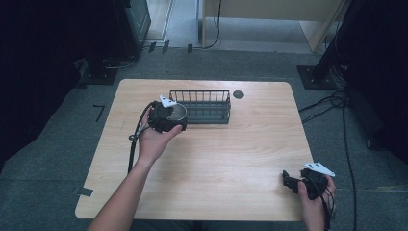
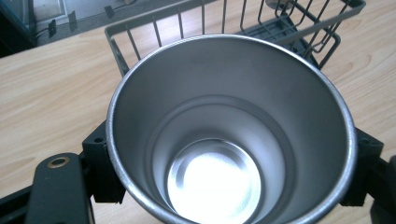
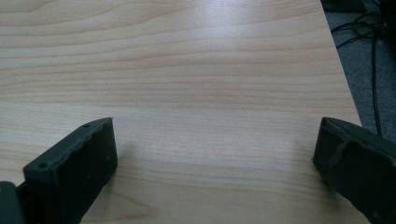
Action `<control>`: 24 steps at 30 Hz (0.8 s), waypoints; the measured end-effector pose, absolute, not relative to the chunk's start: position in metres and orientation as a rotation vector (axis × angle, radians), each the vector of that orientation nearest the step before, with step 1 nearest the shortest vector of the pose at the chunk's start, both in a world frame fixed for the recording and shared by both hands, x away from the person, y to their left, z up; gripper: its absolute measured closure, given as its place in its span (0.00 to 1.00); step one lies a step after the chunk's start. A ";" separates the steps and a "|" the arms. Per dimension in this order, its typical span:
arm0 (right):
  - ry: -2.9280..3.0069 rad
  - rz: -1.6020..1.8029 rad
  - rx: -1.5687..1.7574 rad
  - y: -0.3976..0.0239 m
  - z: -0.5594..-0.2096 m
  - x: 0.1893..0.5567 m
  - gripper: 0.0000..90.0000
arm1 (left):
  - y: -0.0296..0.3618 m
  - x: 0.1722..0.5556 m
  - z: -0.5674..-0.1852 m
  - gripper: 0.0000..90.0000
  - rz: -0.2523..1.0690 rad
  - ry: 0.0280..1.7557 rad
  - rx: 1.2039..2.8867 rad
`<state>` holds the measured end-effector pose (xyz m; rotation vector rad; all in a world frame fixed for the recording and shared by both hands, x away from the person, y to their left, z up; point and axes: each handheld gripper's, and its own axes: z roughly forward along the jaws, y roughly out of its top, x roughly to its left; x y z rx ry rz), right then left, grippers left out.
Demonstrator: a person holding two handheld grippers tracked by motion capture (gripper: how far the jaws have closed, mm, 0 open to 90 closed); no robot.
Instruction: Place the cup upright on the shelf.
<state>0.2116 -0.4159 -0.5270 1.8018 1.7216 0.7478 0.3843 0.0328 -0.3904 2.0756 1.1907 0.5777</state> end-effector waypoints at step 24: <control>1.721 0.748 1.802 -0.416 -0.527 0.212 0.00 | 0.016 0.429 -0.369 0.21 0.593 1.186 2.046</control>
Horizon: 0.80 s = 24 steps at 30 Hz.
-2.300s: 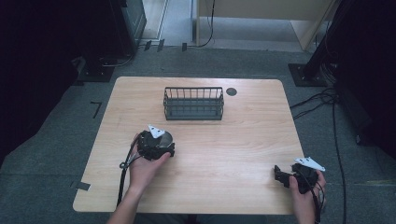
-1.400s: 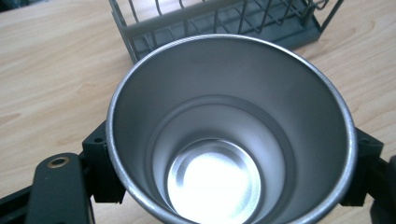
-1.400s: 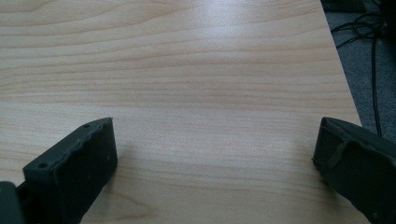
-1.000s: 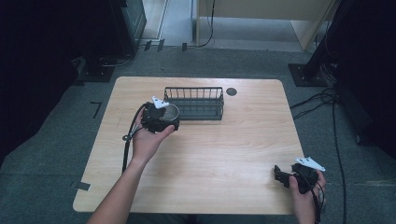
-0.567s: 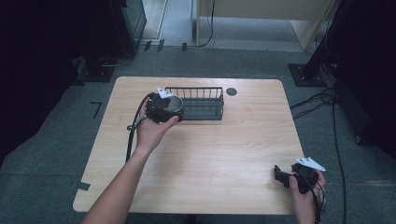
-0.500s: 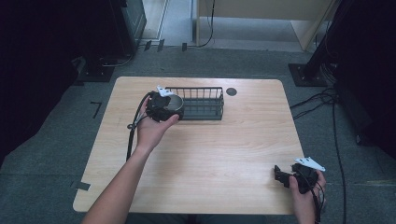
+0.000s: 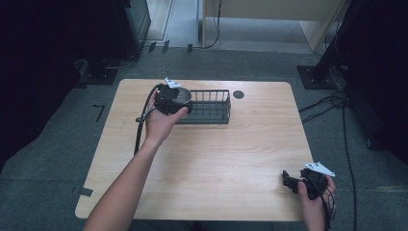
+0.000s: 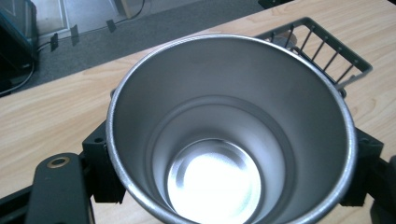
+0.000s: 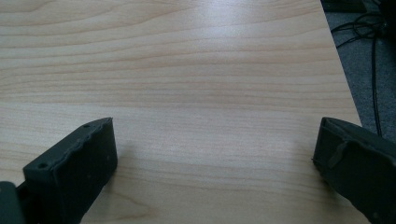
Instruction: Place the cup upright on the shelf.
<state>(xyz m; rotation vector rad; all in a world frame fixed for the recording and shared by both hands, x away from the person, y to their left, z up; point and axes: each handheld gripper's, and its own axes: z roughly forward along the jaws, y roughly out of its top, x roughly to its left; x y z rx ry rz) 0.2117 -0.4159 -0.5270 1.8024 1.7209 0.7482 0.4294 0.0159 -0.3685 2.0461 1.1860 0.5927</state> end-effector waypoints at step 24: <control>1.721 0.748 1.803 -0.416 -0.527 0.212 0.00 | -0.001 0.488 -0.376 0.21 0.623 1.251 2.012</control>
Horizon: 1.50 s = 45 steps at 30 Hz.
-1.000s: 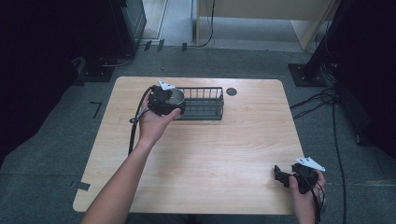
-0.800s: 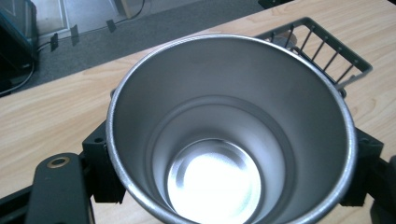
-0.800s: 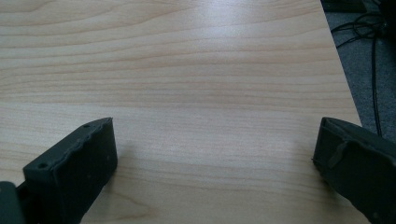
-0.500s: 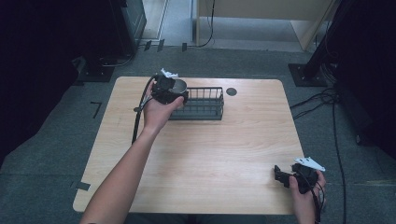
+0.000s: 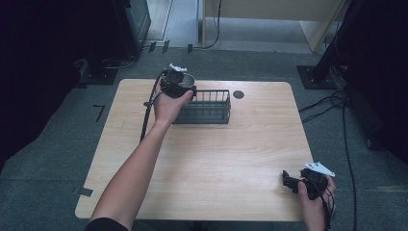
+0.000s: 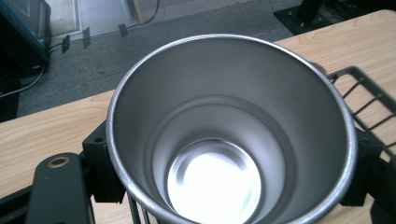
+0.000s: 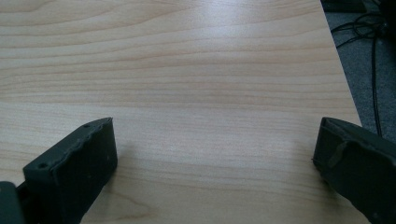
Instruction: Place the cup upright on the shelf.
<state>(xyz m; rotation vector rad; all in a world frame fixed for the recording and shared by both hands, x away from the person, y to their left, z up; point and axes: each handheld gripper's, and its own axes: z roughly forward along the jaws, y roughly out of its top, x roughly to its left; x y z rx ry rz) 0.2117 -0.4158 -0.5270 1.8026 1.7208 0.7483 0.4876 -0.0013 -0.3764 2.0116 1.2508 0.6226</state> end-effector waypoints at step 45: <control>1.721 0.748 1.802 -0.416 -0.527 0.212 0.00 | 0.007 0.479 -0.401 0.00 0.576 1.346 2.088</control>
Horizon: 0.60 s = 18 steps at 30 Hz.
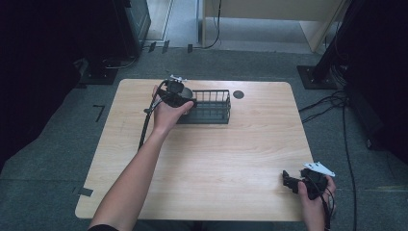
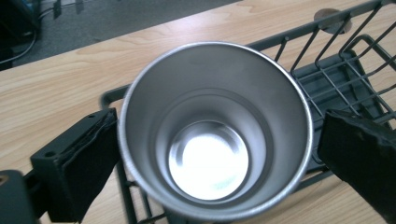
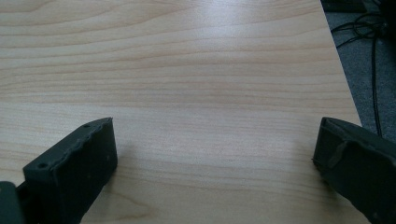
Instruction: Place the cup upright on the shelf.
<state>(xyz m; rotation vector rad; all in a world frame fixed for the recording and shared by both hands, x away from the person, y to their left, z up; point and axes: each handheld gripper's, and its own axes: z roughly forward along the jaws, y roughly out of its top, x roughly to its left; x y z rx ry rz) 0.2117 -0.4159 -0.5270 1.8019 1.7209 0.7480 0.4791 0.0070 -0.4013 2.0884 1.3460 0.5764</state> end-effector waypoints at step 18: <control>1.721 0.748 1.802 -0.416 -0.527 0.212 0.00 | 0.038 0.422 -0.390 0.00 0.534 1.299 2.030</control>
